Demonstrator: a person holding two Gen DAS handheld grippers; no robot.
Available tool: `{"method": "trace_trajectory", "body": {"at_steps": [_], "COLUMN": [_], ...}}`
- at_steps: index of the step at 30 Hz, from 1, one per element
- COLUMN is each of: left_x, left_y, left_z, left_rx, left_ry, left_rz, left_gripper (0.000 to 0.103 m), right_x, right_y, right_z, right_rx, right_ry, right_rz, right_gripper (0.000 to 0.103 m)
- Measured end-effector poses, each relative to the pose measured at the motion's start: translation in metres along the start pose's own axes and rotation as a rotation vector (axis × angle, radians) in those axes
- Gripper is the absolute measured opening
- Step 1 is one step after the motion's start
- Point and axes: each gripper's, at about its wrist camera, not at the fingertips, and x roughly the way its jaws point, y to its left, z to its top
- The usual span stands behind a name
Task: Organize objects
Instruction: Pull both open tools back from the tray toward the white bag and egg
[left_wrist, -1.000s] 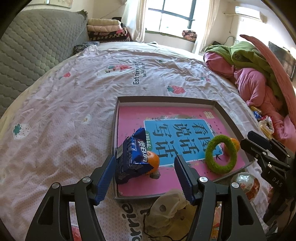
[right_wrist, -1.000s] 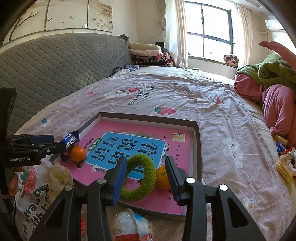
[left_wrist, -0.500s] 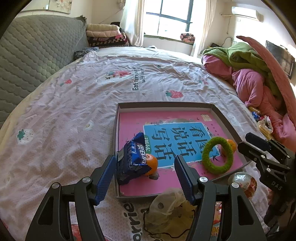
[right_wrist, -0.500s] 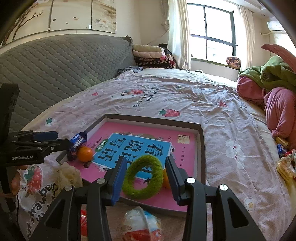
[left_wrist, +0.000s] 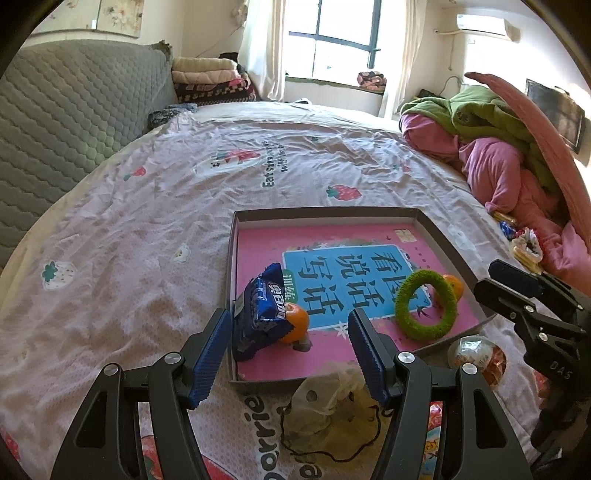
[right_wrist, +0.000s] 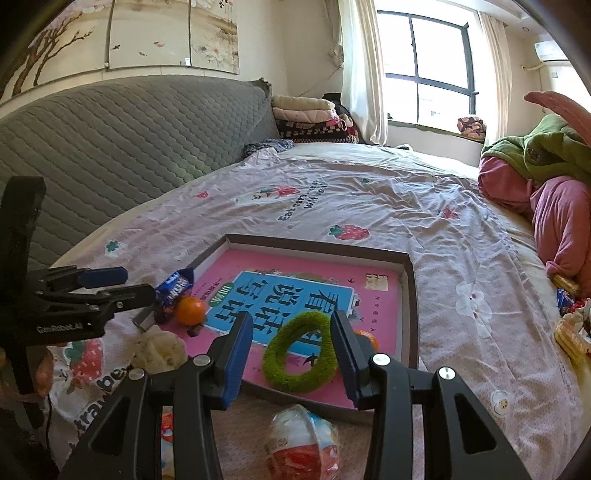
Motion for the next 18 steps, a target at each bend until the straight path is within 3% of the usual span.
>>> {"method": "trace_trajectory", "body": {"at_steps": [9,13,18], "left_x": [-0.013,-0.018,-0.024], "left_y": [-0.007,-0.009,-0.008], "left_z": [-0.005,-0.010,-0.018], "left_rx": [0.021,0.036,0.032], "left_ry": [-0.026,-0.030,-0.029], "left_rz": [0.005,0.010,0.011], "left_gripper": [0.067,0.067,0.067], "right_x": [-0.014,-0.018,-0.024], "right_y": [0.004,0.008,0.015], "right_z": [-0.002,-0.004,-0.007], "right_rx": [0.018,0.029,0.022], "right_ry": [-0.017,-0.016,-0.025], "right_rz": [0.018,0.035,0.048], "right_gripper": [0.044,0.054,0.055]}}
